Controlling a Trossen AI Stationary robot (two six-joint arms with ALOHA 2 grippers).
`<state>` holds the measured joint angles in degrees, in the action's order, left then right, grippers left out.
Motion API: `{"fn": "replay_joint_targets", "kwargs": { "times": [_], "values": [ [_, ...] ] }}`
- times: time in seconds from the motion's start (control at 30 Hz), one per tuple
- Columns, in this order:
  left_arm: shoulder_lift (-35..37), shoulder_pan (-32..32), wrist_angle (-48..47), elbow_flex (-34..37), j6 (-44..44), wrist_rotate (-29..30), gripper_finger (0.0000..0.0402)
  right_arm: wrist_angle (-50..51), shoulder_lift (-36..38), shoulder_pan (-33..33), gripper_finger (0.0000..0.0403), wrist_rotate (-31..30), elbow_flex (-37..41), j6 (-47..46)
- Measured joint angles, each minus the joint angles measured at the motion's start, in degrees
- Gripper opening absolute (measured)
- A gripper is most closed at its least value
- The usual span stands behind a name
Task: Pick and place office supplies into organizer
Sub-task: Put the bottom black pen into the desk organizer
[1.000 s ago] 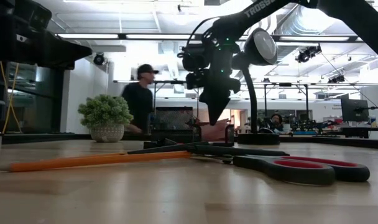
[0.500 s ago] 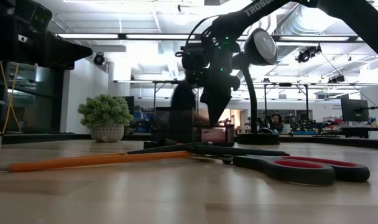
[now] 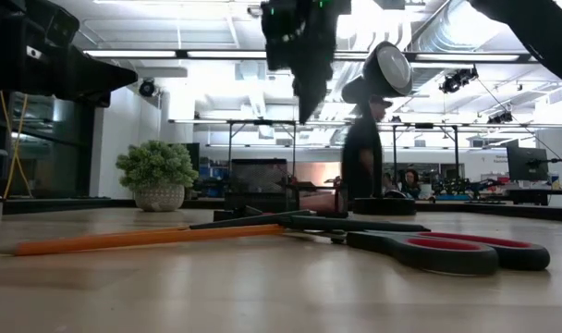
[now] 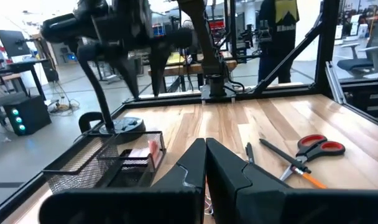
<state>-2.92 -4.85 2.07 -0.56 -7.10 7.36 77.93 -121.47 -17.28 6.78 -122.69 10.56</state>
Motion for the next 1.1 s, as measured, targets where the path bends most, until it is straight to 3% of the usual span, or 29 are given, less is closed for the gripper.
{"fn": "replay_joint_targets", "kwargs": {
  "times": [0.2, 0.43, 0.6, 0.77, 0.9, 1.03, 1.1],
  "values": [
    [0.0, 0.0, 0.0, 0.0, 0.0, -0.1, 0.0001, 4.1, 0.1, 4.5, 0.0147, 1.0, -1.0, -15.1],
    [0.0, 0.0, 0.0, 0.0, -0.1, -0.3, 0.0001, 3.2, 0.1, 12.0, 0.0147, 0.6, 8.0, -28.6],
    [0.0, 0.0, -0.1, 0.0, -0.1, -0.3, 0.0001, 3.6, 0.1, 17.8, 0.0139, 0.5, 13.8, -29.0],
    [0.0, 0.0, -0.1, 0.0, 1.4, -0.3, 0.0001, 3.0, 0.1, 25.0, 0.0125, -4.9, 18.0, -24.6],
    [0.0, 0.0, -0.1, 0.0, 4.5, -0.3, 0.0001, 0.4, 0.3, 30.7, 0.0114, -5.2, 24.0, -25.9],
    [0.0, 0.0, -0.1, 0.0, 5.6, -1.3, 0.0001, -1.5, 4.7, 36.7, 0.0101, -5.3, 29.0, -29.8],
    [0.0, 0.0, -0.2, 0.0, 9.0, -3.1, 0.0001, -3.4, 9.4, 40.0, 0.0094, -9.8, 31.0, -33.2]
  ]
}}
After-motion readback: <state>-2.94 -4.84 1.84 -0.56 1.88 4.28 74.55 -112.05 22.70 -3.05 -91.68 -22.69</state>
